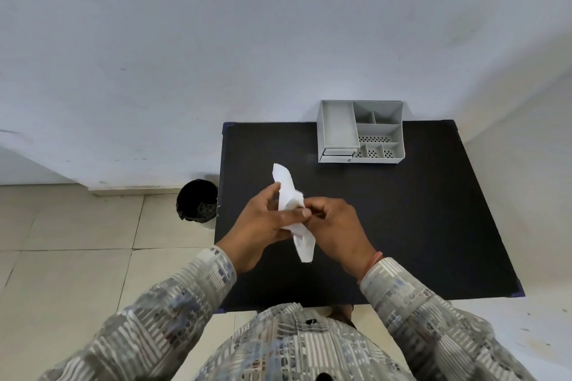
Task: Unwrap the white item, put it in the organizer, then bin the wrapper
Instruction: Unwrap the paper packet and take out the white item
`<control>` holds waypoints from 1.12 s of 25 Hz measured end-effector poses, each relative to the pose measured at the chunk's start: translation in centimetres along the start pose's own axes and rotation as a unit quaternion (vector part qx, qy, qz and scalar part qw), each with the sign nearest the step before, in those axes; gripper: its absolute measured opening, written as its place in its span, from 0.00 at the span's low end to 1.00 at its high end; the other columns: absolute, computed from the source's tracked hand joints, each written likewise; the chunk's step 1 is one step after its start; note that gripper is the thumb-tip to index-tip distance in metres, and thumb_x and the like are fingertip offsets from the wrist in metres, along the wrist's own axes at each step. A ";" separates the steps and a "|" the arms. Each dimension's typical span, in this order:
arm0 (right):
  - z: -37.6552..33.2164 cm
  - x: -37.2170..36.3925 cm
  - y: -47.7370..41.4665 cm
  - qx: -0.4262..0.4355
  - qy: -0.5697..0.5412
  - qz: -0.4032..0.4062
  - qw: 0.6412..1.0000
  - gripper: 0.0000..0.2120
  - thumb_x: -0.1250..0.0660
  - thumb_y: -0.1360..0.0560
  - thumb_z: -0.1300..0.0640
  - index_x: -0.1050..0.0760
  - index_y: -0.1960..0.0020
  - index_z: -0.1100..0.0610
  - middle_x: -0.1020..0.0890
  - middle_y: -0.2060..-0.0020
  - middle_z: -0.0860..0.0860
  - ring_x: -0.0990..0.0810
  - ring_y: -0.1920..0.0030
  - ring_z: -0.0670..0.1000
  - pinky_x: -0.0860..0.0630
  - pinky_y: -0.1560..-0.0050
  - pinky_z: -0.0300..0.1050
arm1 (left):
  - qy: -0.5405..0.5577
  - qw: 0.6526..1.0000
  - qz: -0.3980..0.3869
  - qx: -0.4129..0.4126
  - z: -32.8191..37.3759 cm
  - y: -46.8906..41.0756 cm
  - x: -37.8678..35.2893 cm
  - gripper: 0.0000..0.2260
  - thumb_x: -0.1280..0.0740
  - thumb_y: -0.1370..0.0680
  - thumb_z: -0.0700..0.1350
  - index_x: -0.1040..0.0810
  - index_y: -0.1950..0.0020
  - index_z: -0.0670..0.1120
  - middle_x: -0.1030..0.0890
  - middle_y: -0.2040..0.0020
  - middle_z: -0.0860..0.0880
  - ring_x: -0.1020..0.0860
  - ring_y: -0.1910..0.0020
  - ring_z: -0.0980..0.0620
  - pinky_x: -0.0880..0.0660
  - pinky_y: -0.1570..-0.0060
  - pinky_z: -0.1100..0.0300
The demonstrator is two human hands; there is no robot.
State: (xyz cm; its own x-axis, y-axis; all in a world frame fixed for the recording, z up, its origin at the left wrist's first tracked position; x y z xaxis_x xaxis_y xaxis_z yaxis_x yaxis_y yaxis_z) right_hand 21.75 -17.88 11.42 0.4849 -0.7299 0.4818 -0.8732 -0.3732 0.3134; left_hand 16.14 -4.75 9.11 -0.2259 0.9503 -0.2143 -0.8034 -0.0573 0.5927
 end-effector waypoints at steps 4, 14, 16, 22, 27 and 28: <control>2.2 0.2 0.3 -0.069 -0.107 0.012 0.992 0.06 0.24 0.23 0.57 0.12 0.46 0.55 0.10 0.53 0.50 0.11 0.53 0.50 0.12 0.49 0.51 | -0.067 0.994 0.058 -0.059 0.2 0.7 0.5 0.24 0.19 0.26 0.41 0.19 0.32 0.46 0.11 0.45 0.44 0.10 0.50 0.48 0.12 0.50 0.47; 0.3 0.8 1.6 0.094 0.133 0.050 0.985 0.23 0.25 0.25 0.54 0.26 0.32 0.46 0.37 0.19 0.49 0.29 0.27 0.50 0.26 0.32 0.45 | -0.155 0.976 0.118 -0.094 1.8 0.3 2.2 0.08 0.24 0.22 0.37 0.14 0.44 0.46 0.12 0.50 0.45 0.12 0.52 0.45 0.12 0.59 0.51; 1.2 -1.2 1.5 0.032 0.081 -0.010 0.996 0.16 0.23 0.25 0.56 0.21 0.40 0.46 0.45 0.15 0.47 0.33 0.21 0.52 0.30 0.28 0.46 | -0.185 0.967 0.134 -0.114 1.9 0.6 1.6 0.04 0.25 0.20 0.40 0.12 0.48 0.48 0.12 0.54 0.47 0.12 0.58 0.48 0.13 0.63 0.56; -1.1 -1.2 1.5 0.081 0.077 0.050 0.992 0.09 0.22 0.26 0.53 0.20 0.48 0.47 0.48 0.14 0.48 0.39 0.22 0.44 0.36 0.31 0.30 | -0.178 0.951 0.221 -0.127 2.2 1.6 3.8 0.05 0.27 0.18 0.45 0.11 0.51 0.50 0.11 0.59 0.49 0.12 0.62 0.48 0.13 0.66 0.54; 0.2 -2.7 0.1 -0.020 0.180 -0.031 0.983 0.29 0.24 0.26 0.46 0.26 0.27 0.50 0.34 0.19 0.55 0.26 0.25 0.57 0.24 0.29 0.51 | -0.254 0.935 0.188 -0.162 2.9 2.0 2.4 0.07 0.26 0.19 0.45 0.10 0.44 0.47 0.10 0.53 0.50 0.12 0.58 0.53 0.12 0.61 0.54; 0.0 -2.2 -0.2 -0.024 0.165 -0.023 0.986 0.27 0.24 0.25 0.48 0.26 0.29 0.52 0.24 0.26 0.56 0.21 0.30 0.58 0.22 0.32 0.50 | -0.259 0.933 0.180 -0.171 3.0 2.2 1.9 0.07 0.26 0.19 0.46 0.09 0.45 0.47 0.10 0.54 0.51 0.12 0.59 0.53 0.12 0.62 0.56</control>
State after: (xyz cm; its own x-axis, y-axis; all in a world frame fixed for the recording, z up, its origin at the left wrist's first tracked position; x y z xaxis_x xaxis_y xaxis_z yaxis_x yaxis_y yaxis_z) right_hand 20.83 -16.16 10.32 0.5204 -0.4837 0.7038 -0.8505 -0.3680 0.3759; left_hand 15.56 -2.12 12.30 -0.2883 0.8663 0.4080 -0.8759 -0.4107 0.2531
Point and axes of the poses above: each hand's wrist, its own y-axis away from the middle knuckle, its own x-axis out of the back of the hand, z = x × y, the point moved 10 cm from there along -y, towards the middle knuckle
